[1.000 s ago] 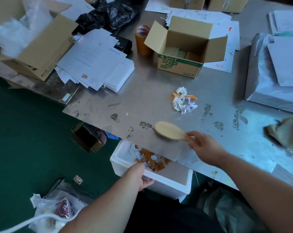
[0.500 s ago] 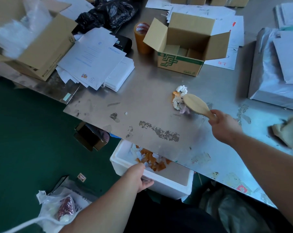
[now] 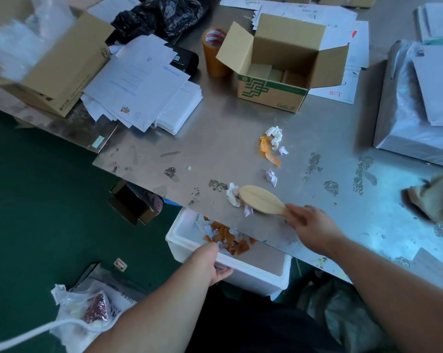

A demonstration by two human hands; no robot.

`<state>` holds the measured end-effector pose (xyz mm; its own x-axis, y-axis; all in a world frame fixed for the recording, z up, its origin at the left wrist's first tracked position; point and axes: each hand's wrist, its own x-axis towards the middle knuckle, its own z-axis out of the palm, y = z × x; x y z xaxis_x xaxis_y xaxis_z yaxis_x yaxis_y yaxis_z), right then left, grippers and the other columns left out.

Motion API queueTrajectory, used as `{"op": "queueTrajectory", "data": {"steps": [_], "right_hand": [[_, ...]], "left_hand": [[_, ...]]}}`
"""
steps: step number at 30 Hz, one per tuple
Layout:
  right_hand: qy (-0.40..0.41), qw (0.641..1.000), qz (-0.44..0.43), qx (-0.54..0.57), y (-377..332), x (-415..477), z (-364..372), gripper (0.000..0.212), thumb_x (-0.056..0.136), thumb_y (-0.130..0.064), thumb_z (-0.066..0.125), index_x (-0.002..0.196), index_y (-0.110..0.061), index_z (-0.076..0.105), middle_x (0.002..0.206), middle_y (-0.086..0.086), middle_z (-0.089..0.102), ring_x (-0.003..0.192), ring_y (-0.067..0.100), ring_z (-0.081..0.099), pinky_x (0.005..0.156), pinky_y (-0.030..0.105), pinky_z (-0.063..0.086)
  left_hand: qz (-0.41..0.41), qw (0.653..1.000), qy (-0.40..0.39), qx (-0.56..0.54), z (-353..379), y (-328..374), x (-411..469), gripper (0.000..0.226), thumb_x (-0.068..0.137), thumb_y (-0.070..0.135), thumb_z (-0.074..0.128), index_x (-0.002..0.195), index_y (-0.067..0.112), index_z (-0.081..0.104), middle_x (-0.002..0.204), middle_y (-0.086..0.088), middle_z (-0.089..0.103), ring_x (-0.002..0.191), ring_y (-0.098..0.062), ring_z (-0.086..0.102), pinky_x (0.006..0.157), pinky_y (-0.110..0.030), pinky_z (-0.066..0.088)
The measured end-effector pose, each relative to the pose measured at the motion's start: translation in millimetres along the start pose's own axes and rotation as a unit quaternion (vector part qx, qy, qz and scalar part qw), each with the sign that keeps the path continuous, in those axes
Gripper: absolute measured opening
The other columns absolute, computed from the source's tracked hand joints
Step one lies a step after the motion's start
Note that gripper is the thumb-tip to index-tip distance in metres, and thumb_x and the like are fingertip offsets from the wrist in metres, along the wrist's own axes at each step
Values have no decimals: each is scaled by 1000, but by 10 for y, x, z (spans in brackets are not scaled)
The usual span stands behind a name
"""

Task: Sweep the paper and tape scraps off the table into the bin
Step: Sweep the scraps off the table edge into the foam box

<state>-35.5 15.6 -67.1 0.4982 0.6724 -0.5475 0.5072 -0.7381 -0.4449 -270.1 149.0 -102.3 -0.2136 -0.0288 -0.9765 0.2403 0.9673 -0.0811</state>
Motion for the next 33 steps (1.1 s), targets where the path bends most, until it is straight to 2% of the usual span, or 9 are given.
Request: {"op": "queueTrajectory", "data": {"steps": [4,12,15,17,20,23,26,28,33], "right_hand": [[-22,999,-7,39,-19,-156,200,41,98,-33,59,139,-38,60,99,-7,59,107,23,59,99,36,46],[-49,998,-40,11,-101,-338,293,37,98,-36,60,133,-45,62,93,-11,58,104,20,57,94,35,44],[-55,994,-30,90,-117,-370,279,34,97,-29,64,130,-39,68,100,-15,64,105,15,62,95,33,45],[-28,986,-1,163,-165,-353,235,34,98,-25,65,131,-31,68,107,-13,65,105,13,62,95,29,44],[48,978,36,198,-257,-236,110,31,100,-28,61,130,-35,65,108,-4,65,85,15,59,78,23,43],[119,979,53,155,-255,-57,-43,37,102,-34,56,139,-31,61,108,-1,62,91,21,58,80,28,42],[148,981,79,99,-192,90,-170,41,103,-38,48,144,-33,55,112,6,63,101,31,60,85,38,51],[137,985,85,58,-154,136,-210,40,103,-38,45,141,-33,54,115,9,63,104,35,58,86,40,50],[86,994,60,41,-167,66,-140,38,103,-38,49,139,-35,58,111,6,62,101,32,60,89,39,51]], "left_hand": [[7,1000,-4,5,-10,2,10,32,96,17,69,121,2,55,114,-28,64,96,-44,70,53,-54,63],[11,1000,-25,-5,-11,12,33,38,95,17,71,125,1,54,117,-29,61,92,-45,66,41,-50,59],[13,999,-37,-7,-21,14,15,38,96,18,71,124,-2,54,115,-28,61,97,-45,66,45,-51,60],[8,999,-38,-14,-41,20,-2,36,96,17,71,122,-2,55,114,-28,62,99,-45,67,48,-53,61],[1,999,-31,-18,-59,28,-39,32,93,15,73,116,-1,57,112,-26,63,98,-44,67,49,-54,62],[2,999,-40,-16,-53,20,-68,30,94,13,72,115,-3,57,107,-26,64,95,-43,67,53,-53,63],[6,999,-46,-16,-48,21,-108,27,94,11,71,111,-5,57,105,-27,65,98,-43,68,72,-53,65],[4,999,-42,-17,-52,27,-132,27,93,9,72,109,-5,57,105,-28,65,99,-43,68,80,-53,64],[-2,999,-41,-19,-57,39,-163,28,91,8,74,111,-4,58,107,-27,65,99,-43,68,78,-54,64]]}}
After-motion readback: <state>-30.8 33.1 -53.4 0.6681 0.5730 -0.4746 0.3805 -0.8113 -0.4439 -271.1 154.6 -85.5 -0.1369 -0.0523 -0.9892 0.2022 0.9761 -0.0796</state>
